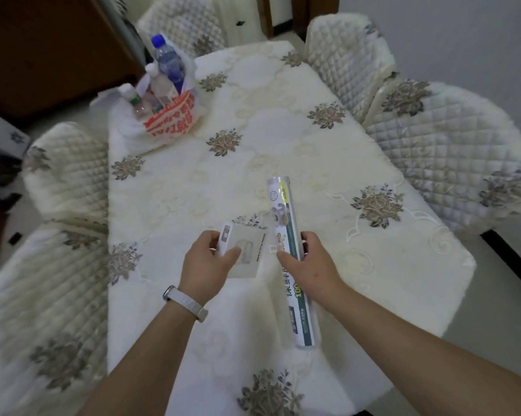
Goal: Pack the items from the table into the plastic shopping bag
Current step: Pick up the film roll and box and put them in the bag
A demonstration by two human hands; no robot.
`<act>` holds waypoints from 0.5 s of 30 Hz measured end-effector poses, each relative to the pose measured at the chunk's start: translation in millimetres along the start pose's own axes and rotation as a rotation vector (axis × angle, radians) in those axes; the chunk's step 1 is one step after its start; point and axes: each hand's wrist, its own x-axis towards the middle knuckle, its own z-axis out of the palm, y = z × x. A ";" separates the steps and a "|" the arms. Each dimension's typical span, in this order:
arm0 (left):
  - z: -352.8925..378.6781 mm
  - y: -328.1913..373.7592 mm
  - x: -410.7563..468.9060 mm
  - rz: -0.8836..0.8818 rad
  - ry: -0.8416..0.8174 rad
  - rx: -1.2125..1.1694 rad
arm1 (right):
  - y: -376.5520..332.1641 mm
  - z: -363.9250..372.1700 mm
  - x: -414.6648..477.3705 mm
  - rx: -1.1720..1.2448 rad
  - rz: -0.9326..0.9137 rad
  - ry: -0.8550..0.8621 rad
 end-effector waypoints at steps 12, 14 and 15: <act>-111.2 -73.1 -115.3 -0.197 0.377 -0.182 | -56.8 93.6 -57.3 -0.084 -0.211 -0.339; -130.1 -90.0 -132.5 -0.201 0.410 -0.241 | -63.3 118.2 -69.8 -0.110 -0.225 -0.373; -140.0 -100.6 -140.9 -0.200 0.425 -0.271 | -65.5 132.4 -76.0 -0.128 -0.231 -0.387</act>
